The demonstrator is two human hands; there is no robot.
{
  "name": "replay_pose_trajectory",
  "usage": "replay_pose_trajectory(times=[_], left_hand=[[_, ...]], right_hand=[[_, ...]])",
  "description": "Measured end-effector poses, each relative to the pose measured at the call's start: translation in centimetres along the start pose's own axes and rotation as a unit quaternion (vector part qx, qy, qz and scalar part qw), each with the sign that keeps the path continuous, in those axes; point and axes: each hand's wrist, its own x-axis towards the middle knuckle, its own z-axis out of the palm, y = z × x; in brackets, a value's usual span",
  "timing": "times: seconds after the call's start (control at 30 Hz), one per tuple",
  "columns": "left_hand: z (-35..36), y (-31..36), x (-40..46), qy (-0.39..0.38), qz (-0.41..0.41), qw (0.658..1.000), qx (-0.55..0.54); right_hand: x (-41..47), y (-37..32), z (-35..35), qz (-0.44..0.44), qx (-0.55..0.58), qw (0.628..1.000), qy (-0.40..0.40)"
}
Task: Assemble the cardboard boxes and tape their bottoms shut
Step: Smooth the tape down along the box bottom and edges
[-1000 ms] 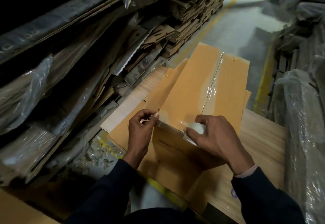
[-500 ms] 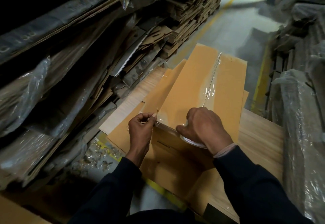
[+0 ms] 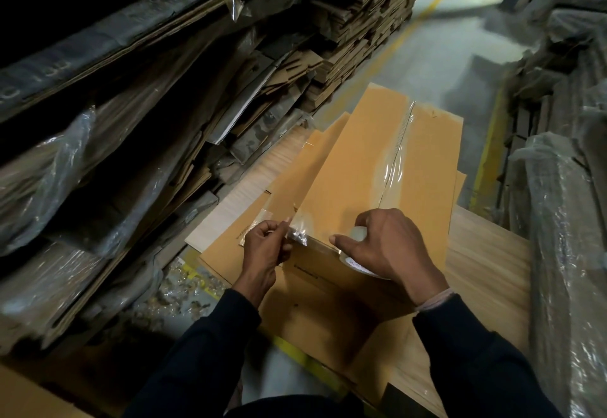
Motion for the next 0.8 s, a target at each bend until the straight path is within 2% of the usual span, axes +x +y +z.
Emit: replay_pose_trajectory(times=[0.07, 0.17, 0.23, 0.33, 0.43, 0.53, 0.6, 0.63, 0.7, 0.8], left_hand=[[-0.5, -0.2, 0.3, 0.001, 0.028, 0.999, 0.041], [-1.3, 0.0, 0.5, 0.035, 0.139, 0.981, 0.128], [-1.7, 0.4, 0.1, 0.066, 0.232, 0.954, 0.178], [-1.1, 1.8, -1.1, 0.033, 0.336, 0.910, 0.241], [0.3, 2.8, -1.3, -0.017, 0.341, 0.892, 0.296], [0.8, 2.8, -0.9, -0.034, 0.304, 0.900, 0.310], [0.7, 2.7, -0.8, -0.043, 0.303, 0.901, 0.309], [0.6, 2.6, -0.7, -0.045, 0.306, 0.900, 0.306], [0.5, 2.3, -0.7, -0.041, 0.314, 0.901, 0.297], [0.7, 1.7, -0.8, -0.025, 0.328, 0.897, 0.294]], right_hand=[[0.0, -0.1, 0.2, -0.001, -0.003, 1.000, 0.001], [0.2, -0.1, 0.4, 0.007, -0.003, 1.000, 0.006], [0.4, -0.2, 0.5, 0.016, -0.002, 1.000, 0.006], [0.5, 0.0, 0.7, 0.025, 0.006, 1.000, 0.010], [0.5, 0.3, 0.7, 0.025, 0.013, 0.999, 0.016], [0.3, 0.7, 0.7, 0.014, 0.028, 0.999, 0.015], [0.0, 1.3, 0.6, -0.003, 0.077, 0.997, 0.019], [-0.2, 2.0, 0.4, -0.019, 0.137, 0.990, 0.015], [-0.8, 3.9, -0.1, -0.060, 0.289, 0.954, -0.060], [-1.4, 7.4, -0.3, -0.117, 0.472, 0.857, -0.171]])
